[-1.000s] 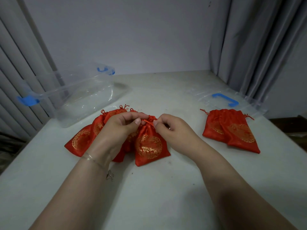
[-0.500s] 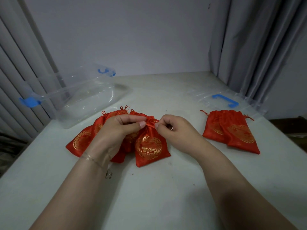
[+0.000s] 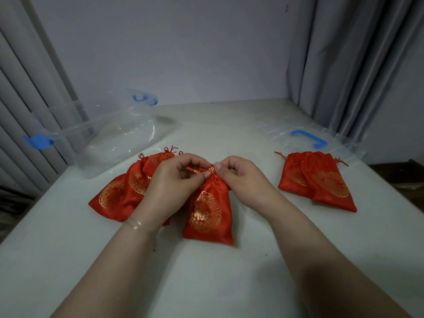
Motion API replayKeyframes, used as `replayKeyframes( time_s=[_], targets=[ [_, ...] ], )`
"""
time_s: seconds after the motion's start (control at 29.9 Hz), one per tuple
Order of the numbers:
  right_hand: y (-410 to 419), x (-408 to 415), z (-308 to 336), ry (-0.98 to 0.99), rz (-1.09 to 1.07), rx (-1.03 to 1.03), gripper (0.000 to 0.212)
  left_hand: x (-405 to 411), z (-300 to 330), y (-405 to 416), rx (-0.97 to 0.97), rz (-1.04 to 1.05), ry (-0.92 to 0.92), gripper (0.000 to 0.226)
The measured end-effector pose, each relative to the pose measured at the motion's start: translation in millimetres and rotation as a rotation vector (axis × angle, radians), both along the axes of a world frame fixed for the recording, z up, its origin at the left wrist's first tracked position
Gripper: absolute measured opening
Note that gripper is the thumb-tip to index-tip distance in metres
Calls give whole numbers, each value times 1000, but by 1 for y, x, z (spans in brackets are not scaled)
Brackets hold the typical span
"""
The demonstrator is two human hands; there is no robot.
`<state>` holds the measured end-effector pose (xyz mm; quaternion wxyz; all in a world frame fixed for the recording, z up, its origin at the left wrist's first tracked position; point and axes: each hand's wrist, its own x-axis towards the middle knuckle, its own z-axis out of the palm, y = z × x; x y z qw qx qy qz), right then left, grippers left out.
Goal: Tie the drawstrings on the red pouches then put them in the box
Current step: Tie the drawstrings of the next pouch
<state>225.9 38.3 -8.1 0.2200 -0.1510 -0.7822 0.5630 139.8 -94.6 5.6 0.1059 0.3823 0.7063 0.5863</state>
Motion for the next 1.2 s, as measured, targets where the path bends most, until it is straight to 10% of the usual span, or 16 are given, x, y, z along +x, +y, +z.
replayKeyframes(
  time_s=[0.2,0.5,1.2],
  targets=[
    [-7,-1,-3,59,-110,248,20,-1,-4,-1,-146,86,436,13],
    [6,8,6,-62,153,-464,15,-2,-7,1,-94,108,814,18],
    [3,12,12,-69,-170,444,4,-3,-7,0,-236,16,652,8]
  ],
)
